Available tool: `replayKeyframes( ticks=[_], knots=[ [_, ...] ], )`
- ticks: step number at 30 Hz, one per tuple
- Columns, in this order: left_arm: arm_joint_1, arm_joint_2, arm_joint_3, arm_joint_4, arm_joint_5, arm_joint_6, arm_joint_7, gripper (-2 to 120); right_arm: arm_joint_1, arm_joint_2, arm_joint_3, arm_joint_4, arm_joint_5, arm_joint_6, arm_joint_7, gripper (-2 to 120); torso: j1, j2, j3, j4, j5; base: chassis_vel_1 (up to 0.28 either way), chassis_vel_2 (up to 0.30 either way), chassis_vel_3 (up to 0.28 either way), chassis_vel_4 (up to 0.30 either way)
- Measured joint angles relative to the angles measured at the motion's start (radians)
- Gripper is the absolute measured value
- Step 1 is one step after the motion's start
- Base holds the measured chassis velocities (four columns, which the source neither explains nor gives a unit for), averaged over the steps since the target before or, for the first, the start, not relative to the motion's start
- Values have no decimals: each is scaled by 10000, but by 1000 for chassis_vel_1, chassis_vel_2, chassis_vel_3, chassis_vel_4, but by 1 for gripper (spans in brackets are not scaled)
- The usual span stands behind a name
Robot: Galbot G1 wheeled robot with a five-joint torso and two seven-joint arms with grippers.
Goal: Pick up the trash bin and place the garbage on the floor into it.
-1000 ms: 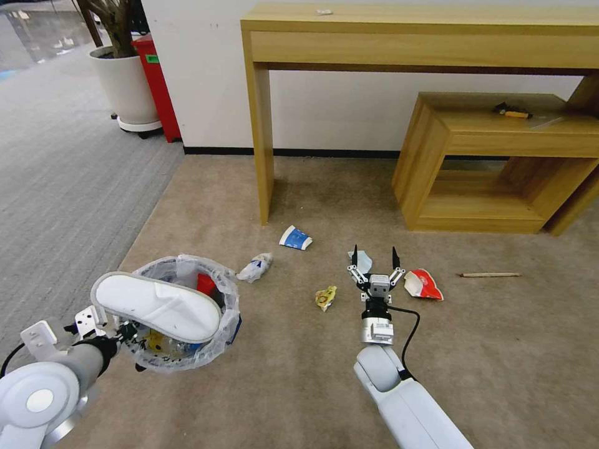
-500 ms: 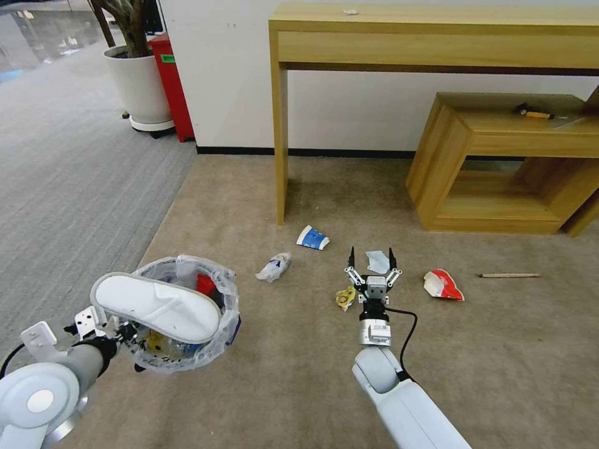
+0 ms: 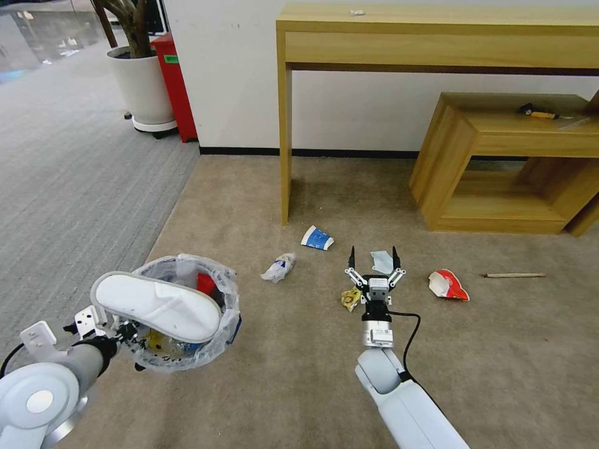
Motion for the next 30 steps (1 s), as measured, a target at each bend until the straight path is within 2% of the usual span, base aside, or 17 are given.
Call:
replayKeyframes(
  ticks=[12,25,30],
  knots=[
    [124,-129,-19,-157,116,0,109,0,-175,2,-13,145,-198,-105,91,100,-2,0,-1,0,-1,-22,23,28,-21],
    [114,-165,-38,-164,160,-1,115,0,-79,51,-199,23,-187,-57,170,100,1,0,2,0,1,-189,182,192,-197],
    [49,-152,-12,-109,166,-7,116,0,-20,24,-520,-10,389,18,217,100,4,0,3,-1,-1,-128,120,102,-103]
  ],
)
